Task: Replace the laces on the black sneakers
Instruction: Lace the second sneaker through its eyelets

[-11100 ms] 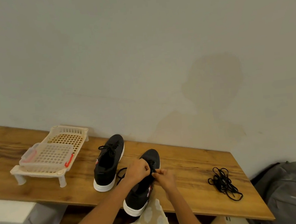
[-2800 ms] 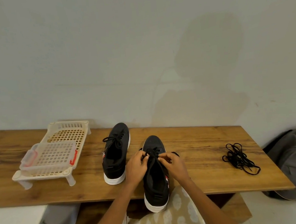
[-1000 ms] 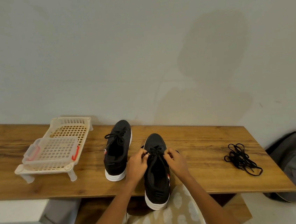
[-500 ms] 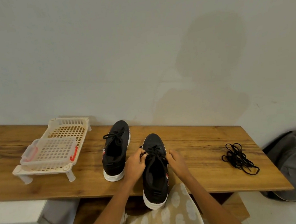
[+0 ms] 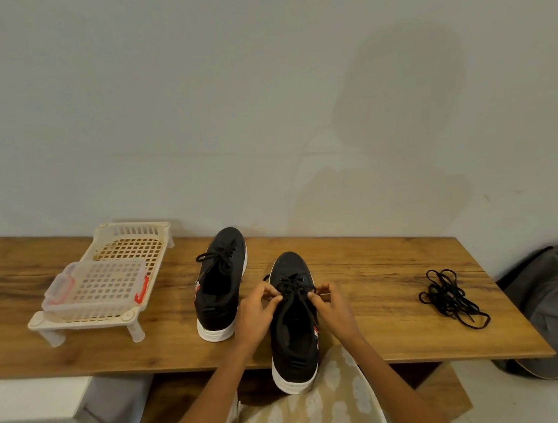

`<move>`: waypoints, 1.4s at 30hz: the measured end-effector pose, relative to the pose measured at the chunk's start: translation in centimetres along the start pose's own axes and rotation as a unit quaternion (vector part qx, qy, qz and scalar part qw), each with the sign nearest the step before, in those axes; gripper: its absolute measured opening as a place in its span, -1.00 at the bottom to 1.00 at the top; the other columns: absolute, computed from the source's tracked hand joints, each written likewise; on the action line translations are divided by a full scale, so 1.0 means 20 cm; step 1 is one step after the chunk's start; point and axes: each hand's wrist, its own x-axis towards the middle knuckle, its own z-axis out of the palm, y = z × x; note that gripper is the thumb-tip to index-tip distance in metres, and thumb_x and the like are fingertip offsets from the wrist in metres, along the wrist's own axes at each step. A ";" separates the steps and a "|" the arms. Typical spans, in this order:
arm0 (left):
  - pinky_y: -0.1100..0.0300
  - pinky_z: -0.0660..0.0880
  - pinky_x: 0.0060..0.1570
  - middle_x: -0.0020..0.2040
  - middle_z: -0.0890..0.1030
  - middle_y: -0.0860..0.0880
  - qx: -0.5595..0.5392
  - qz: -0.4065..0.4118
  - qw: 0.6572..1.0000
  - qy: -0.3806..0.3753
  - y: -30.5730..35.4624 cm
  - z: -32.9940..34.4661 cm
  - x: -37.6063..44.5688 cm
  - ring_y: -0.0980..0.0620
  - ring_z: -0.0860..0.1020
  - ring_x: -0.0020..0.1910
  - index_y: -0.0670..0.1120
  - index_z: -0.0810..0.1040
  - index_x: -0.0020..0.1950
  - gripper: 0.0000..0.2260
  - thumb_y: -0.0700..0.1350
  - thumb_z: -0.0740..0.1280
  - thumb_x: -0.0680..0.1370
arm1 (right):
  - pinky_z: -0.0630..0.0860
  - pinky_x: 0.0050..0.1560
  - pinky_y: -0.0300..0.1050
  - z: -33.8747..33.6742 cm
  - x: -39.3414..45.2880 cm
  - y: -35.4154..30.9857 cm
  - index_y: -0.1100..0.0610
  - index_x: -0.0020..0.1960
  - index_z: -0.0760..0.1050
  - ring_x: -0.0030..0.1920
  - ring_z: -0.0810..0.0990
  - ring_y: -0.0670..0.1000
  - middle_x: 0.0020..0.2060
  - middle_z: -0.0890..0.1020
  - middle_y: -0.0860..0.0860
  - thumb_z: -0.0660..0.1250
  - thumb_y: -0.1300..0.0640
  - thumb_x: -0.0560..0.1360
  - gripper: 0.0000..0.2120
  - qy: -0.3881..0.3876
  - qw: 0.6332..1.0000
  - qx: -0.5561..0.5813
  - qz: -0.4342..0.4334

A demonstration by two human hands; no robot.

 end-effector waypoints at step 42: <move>0.33 0.38 -0.10 -0.12 0.48 0.10 0.037 0.031 0.997 -0.057 0.02 -0.04 0.03 0.15 0.48 -0.10 0.01 0.46 -0.13 -0.87 -0.21 0.30 0.55 | 0.47 -0.11 -0.38 0.01 0.03 0.04 0.07 0.04 0.55 -0.10 0.56 -0.20 -0.13 0.60 -0.12 0.24 0.20 0.56 -0.86 -0.051 0.996 -0.056 -0.055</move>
